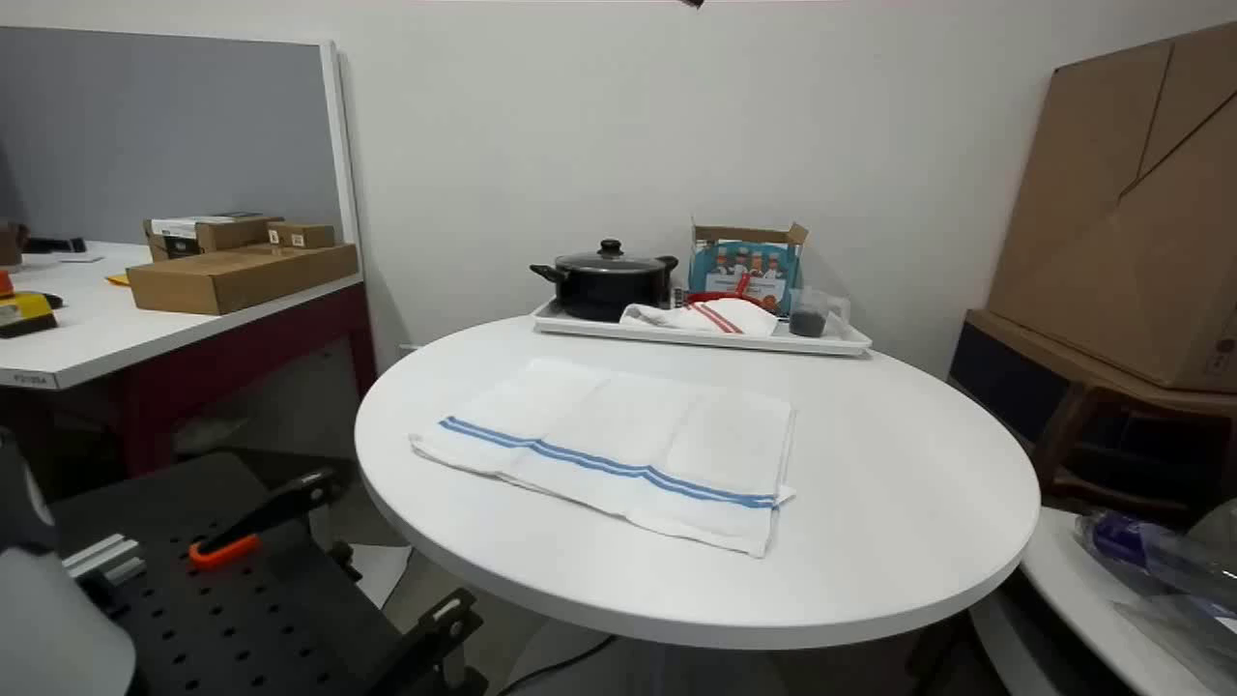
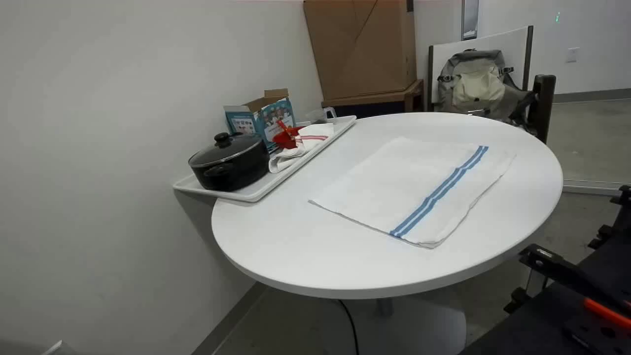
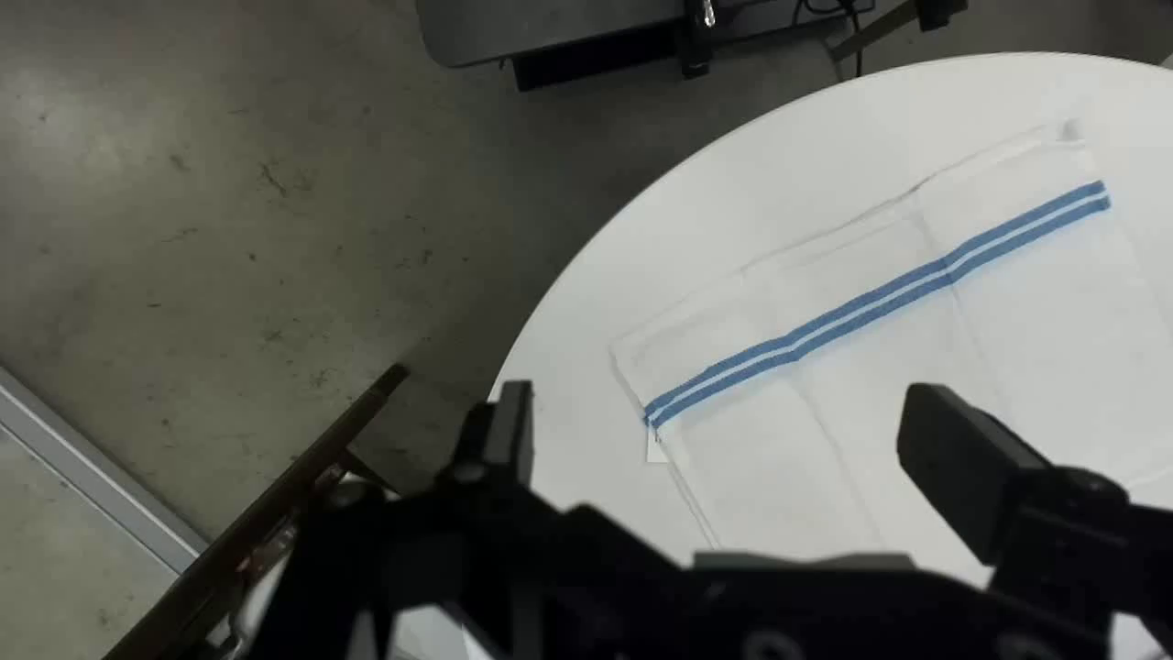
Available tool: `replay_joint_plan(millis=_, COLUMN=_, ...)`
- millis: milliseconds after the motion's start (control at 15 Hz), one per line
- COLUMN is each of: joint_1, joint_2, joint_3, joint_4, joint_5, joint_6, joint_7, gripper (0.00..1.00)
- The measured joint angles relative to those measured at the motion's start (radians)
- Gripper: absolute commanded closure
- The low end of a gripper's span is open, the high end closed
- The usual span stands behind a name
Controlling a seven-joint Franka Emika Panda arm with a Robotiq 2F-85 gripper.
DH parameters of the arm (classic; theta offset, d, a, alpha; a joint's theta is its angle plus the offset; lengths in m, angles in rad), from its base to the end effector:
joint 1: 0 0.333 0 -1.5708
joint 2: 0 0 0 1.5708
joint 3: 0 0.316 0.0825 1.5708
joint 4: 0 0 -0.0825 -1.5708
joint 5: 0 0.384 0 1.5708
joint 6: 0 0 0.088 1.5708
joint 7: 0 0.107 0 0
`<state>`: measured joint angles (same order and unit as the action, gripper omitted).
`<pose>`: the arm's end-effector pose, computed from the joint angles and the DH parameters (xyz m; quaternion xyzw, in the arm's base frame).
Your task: Fold the towel two times over from right to left then left to right, fold the towel in half from top to bottom
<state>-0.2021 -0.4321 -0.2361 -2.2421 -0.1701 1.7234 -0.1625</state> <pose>0.3663 -0.2001 0.5239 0.9925 -0.1076 -0.0553 0.0193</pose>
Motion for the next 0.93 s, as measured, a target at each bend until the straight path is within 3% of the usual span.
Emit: replay_joint_plan(millis=933, joint_1=-0.005, joint_2=0.016, joint_3=-0.002, joint_4=-0.005, joint_5=0.000, joint_6=0.020, joint_7=0.018, gripper=0.00)
